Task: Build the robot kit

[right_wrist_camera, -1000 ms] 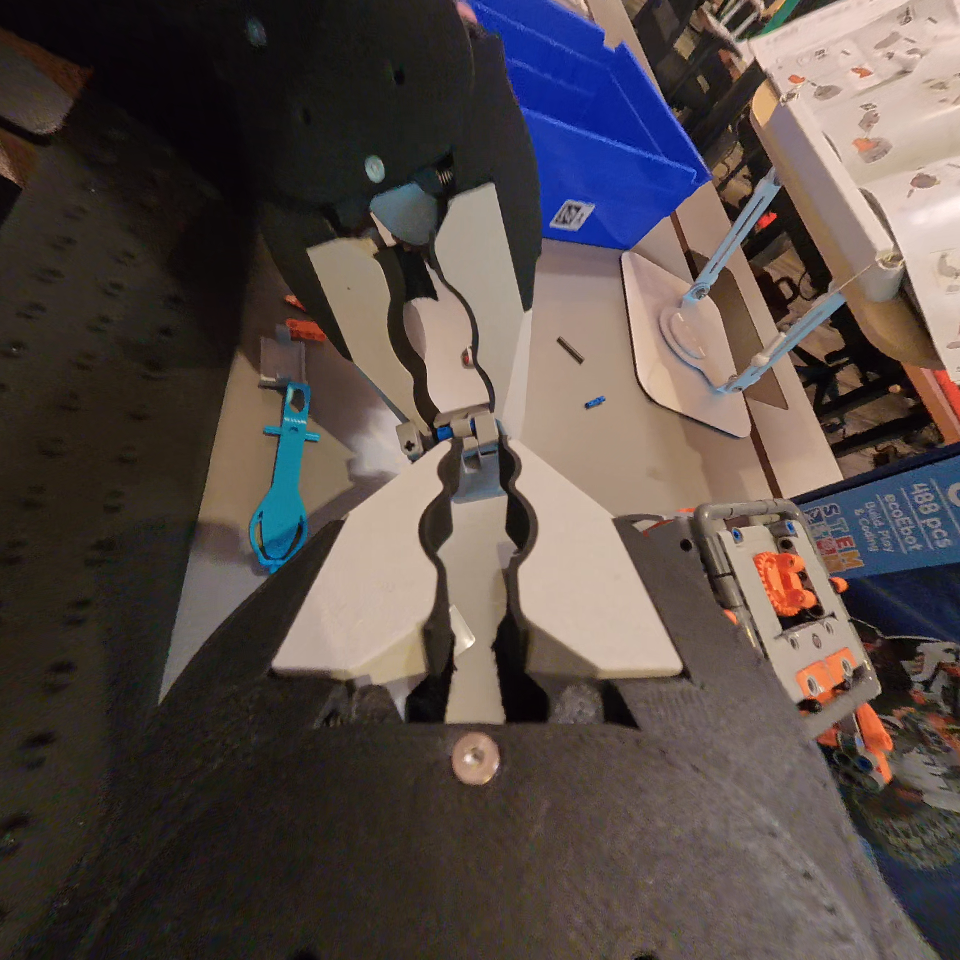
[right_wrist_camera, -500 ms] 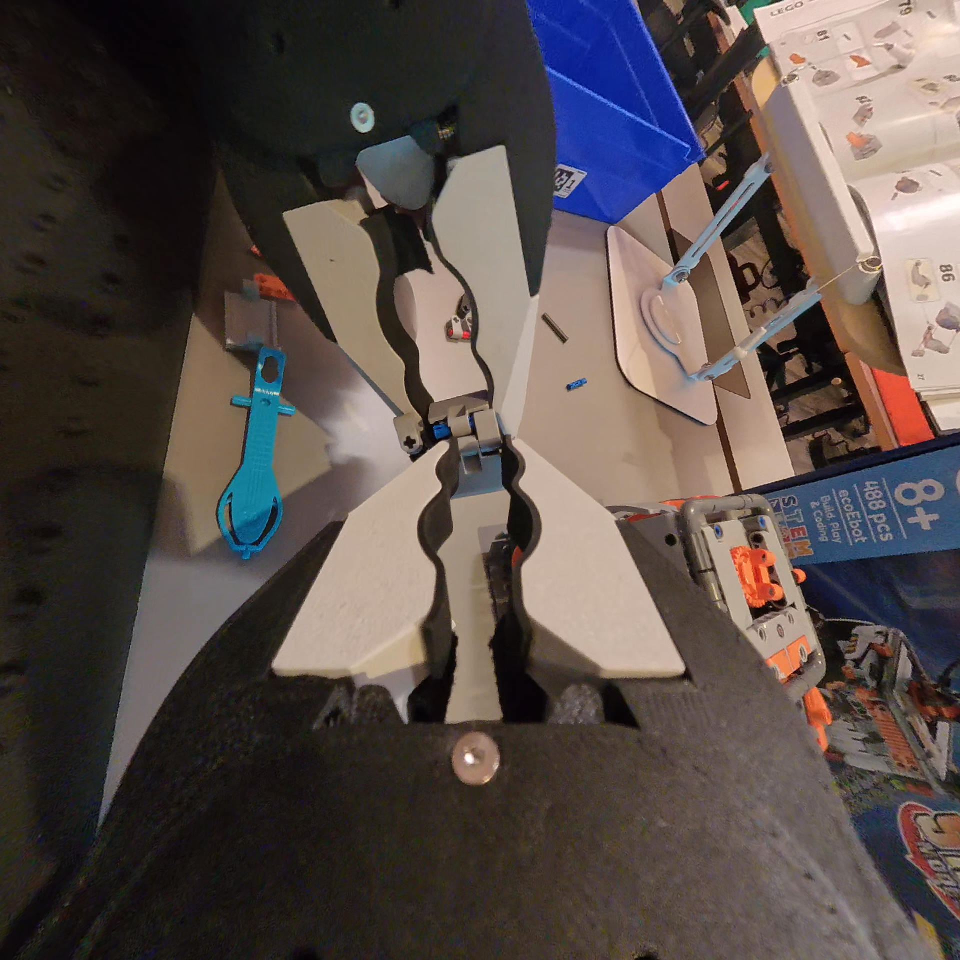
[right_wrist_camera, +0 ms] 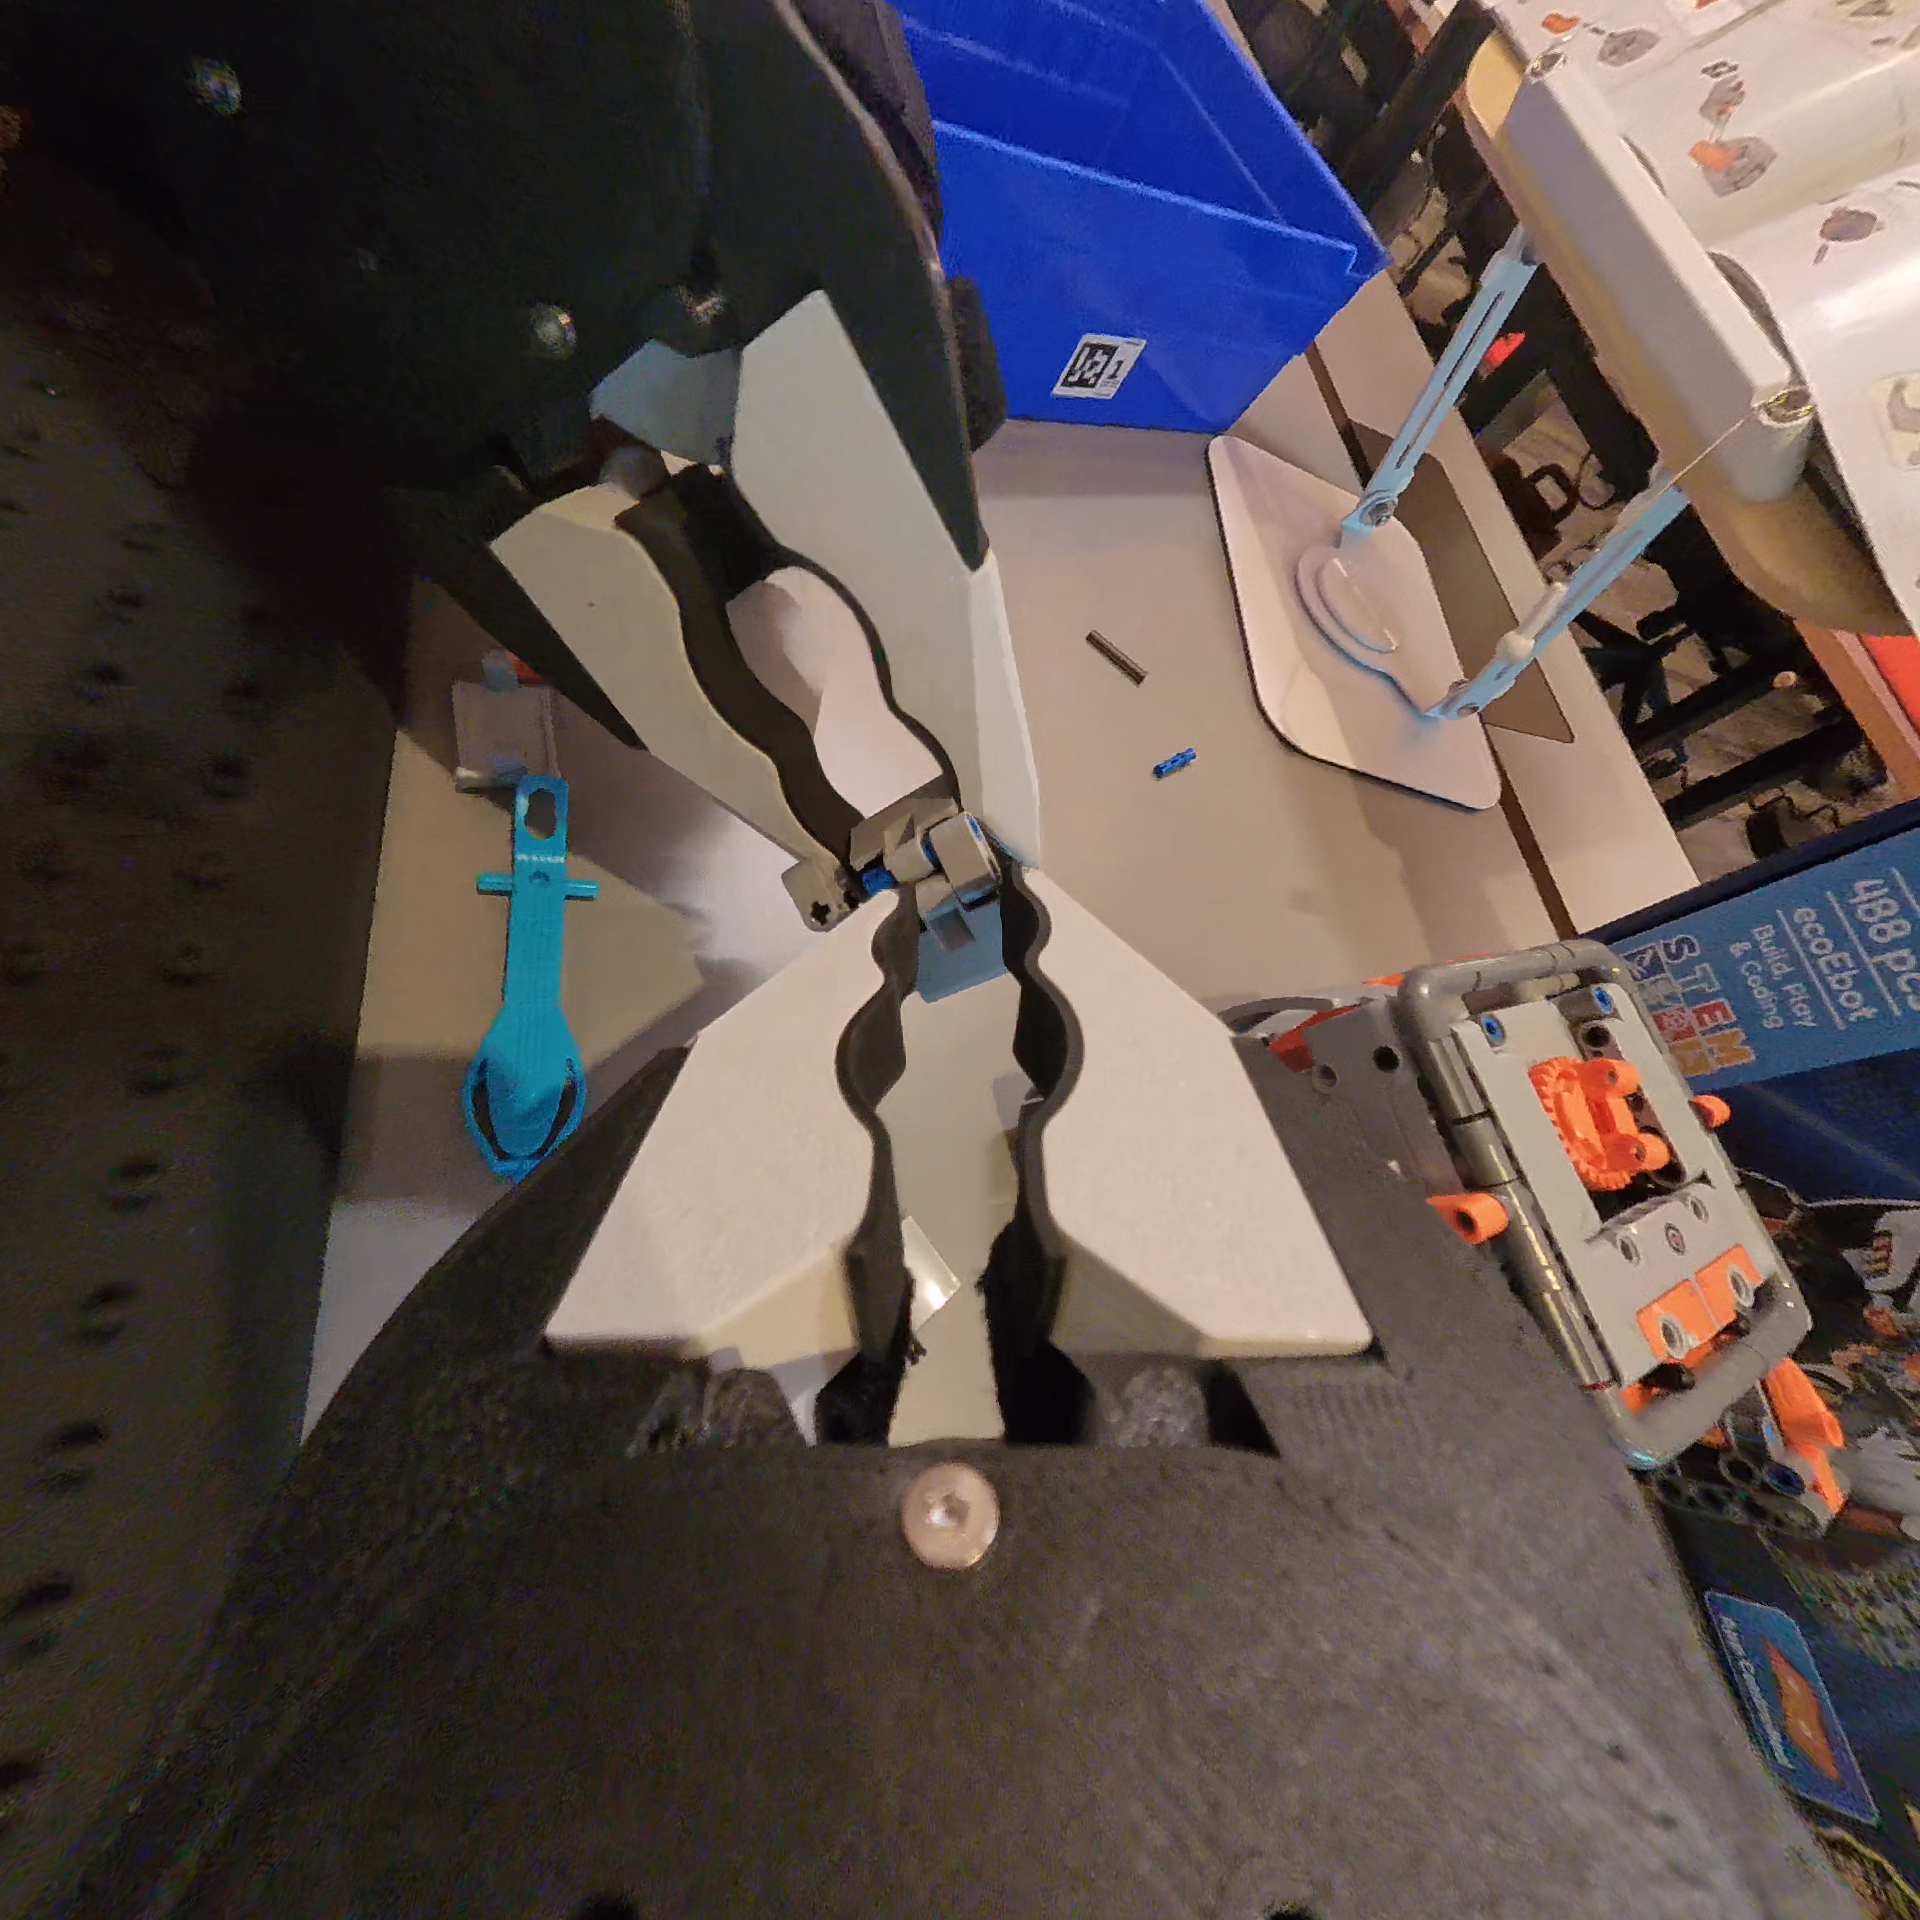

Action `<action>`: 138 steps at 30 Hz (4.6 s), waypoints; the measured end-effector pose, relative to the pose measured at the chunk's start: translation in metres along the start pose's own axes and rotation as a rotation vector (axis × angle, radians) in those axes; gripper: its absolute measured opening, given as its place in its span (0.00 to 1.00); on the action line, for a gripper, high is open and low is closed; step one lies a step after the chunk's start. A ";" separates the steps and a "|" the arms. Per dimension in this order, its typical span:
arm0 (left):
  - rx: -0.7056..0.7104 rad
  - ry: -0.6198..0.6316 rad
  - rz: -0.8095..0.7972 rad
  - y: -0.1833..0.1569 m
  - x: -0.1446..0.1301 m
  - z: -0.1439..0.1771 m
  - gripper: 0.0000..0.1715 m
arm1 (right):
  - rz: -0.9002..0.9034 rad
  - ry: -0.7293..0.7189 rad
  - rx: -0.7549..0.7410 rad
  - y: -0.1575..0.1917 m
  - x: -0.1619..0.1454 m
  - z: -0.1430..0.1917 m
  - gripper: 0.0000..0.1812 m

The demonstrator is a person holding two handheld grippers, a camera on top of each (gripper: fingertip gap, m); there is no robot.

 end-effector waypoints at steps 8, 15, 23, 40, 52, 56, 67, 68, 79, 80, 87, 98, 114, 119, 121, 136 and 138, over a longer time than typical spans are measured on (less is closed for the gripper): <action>-0.204 -0.283 0.699 0.026 -0.008 0.002 0.14 | -0.008 -0.119 -0.081 -0.019 0.017 0.021 0.11; -0.341 -0.481 0.967 0.033 -0.002 0.004 0.14 | -0.090 -0.141 -0.075 -0.023 0.017 0.023 0.12; -0.450 -0.675 1.098 0.040 0.008 0.014 0.14 | -0.361 -0.270 0.033 -0.031 0.018 0.030 0.13; -0.494 -0.782 1.167 0.045 0.017 0.016 0.15 | -0.568 -0.324 0.147 -0.031 0.018 0.029 0.13; -0.112 -0.674 1.154 0.073 -0.004 0.016 0.14 | -0.424 -0.370 -0.048 -0.043 0.034 0.049 0.12; 0.060 -0.555 0.951 0.073 0.002 0.014 0.14 | -0.473 -0.377 -0.066 -0.040 0.037 0.036 0.11; 0.344 -0.374 0.602 0.077 0.024 0.019 0.14 | -0.566 -0.424 -0.122 -0.050 0.032 0.041 0.10; 0.348 -0.375 0.598 0.077 0.026 0.019 0.14 | -0.573 -0.418 -0.112 -0.049 0.031 0.039 0.10; 0.289 -0.437 0.445 0.070 0.047 0.022 0.23 | -0.488 -0.471 -0.084 -0.052 0.036 0.054 0.03; 0.243 -0.476 0.431 0.067 0.051 0.024 0.27 | -0.478 -0.473 -0.069 -0.051 0.037 0.056 0.03; 0.003 -0.555 0.428 0.063 0.056 0.029 0.46 | -0.350 -0.407 0.095 -0.029 0.042 0.057 0.03; -0.062 -0.559 0.418 0.057 0.058 0.033 0.26 | -0.220 -0.411 0.109 -0.014 0.053 0.058 0.03; -0.098 -0.525 0.439 0.048 0.059 0.026 0.25 | 0.320 -0.177 -0.165 0.007 0.062 0.054 0.03; -0.023 -0.439 0.366 0.047 0.055 0.018 0.25 | 0.341 -0.100 -0.193 0.005 0.054 0.052 0.03; 0.027 -0.414 0.324 0.049 0.055 0.018 0.25 | 0.291 -0.120 -0.181 0.003 0.054 0.052 0.03; 0.472 -0.147 0.032 0.065 0.048 0.015 0.25 | -0.268 -0.297 -0.058 -0.017 0.052 0.049 0.02; 0.492 -0.122 0.039 0.066 0.048 0.013 0.26 | -0.317 -0.316 -0.049 -0.018 0.051 0.047 0.02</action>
Point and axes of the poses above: each gripper's, where its closed fingertips meet, z back along the fingers, x out of its top, y = z × x across the jaws, the point moved 4 cm from there along z, back along the fingers, and after that the axes turned 8 degrees about -y, right-handed, at the moved point
